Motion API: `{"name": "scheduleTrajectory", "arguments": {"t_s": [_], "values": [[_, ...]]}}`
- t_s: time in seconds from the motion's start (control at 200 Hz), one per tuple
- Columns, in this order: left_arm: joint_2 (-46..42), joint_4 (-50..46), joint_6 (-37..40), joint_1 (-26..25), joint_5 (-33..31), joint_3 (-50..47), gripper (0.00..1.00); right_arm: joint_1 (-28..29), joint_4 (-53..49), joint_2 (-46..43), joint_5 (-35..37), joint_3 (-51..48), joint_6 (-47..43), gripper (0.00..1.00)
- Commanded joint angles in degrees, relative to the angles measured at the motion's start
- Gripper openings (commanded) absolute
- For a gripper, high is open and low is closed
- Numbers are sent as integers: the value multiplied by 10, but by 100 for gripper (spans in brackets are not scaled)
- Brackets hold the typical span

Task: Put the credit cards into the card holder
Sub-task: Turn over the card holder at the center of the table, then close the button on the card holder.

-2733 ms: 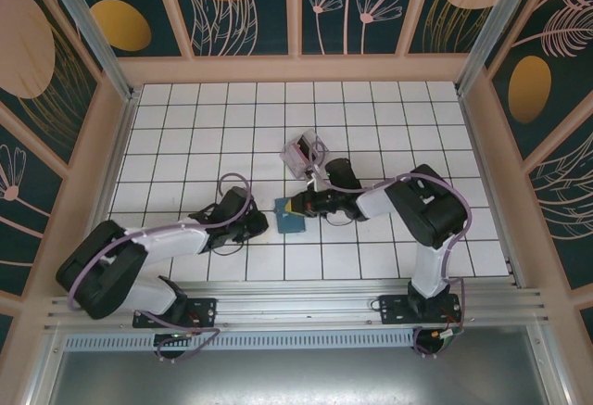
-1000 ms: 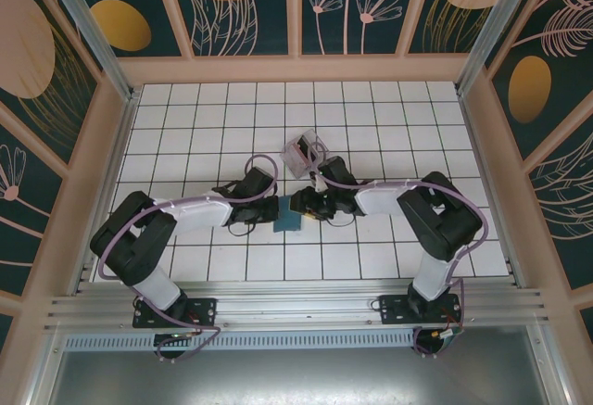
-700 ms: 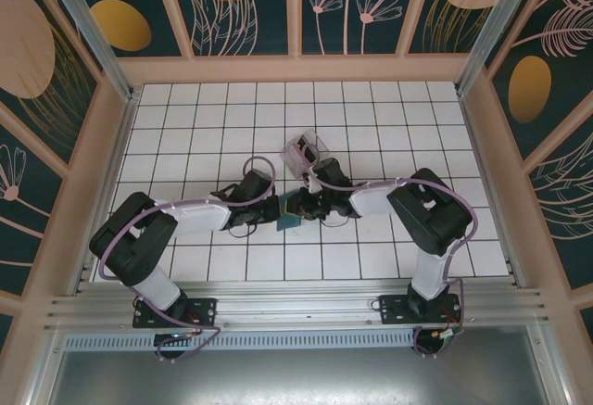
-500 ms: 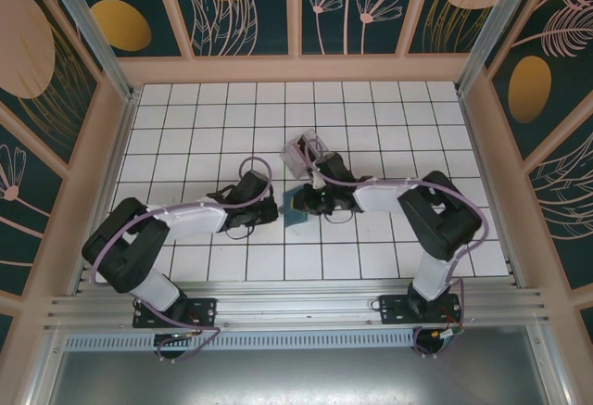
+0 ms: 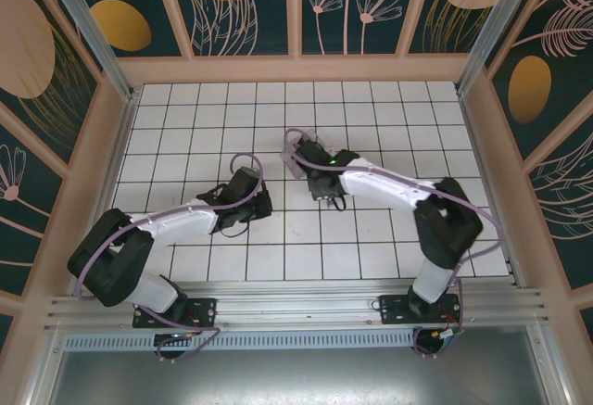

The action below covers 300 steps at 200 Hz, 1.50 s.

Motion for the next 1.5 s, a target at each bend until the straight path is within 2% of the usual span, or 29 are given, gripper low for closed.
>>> {"name": "scheduleTrajectory", "arguments": {"t_s": [0.0, 0.115, 0.155, 0.205, 0.225, 0.29, 0.42, 0.571, 0.686, 0.806, 0.926, 1.131, 1.236, 1.496], "values": [[-7, 61, -23, 36, 66, -54, 9, 25, -72, 76, 71, 31, 9, 18], [-39, 72, -29, 62, 68, -87, 10, 67, -77, 131, 89, 86, 11, 20], [-50, 63, -26, 65, 57, -90, 10, 79, -72, 143, 84, 104, 8, 26], [-59, 53, -20, 67, 45, -91, 10, 88, -57, 154, 65, 119, 6, 44], [-61, 51, -19, 67, 42, -92, 10, 88, -47, 156, 51, 123, 4, 48], [-61, 49, -17, 69, 41, -93, 10, 90, -23, 161, 12, 134, 2, 52], [-60, 47, -20, 70, 49, -95, 10, 97, -22, 163, 14, 147, 2, 61], [-63, 52, -14, 71, 53, -93, 10, 95, 21, 102, -20, 110, 1, 62], [-49, 81, -4, 71, 95, -79, 12, 73, 86, 17, -78, 57, 6, 62], [-9, 102, -1, 69, 142, -50, 13, 7, 166, -65, -165, -25, 9, 60], [22, 97, 4, 62, 148, -13, 13, -81, 243, -110, -275, -127, 10, 58], [79, 68, 17, 52, 148, 58, 13, -179, 387, -129, -439, -266, 56, 56], [114, 52, 19, 41, 150, 97, 14, -209, 475, -120, -523, -313, 90, 56], [196, 33, 21, 19, 152, 166, 14, -216, 537, -69, -578, -335, 105, 55]]}}
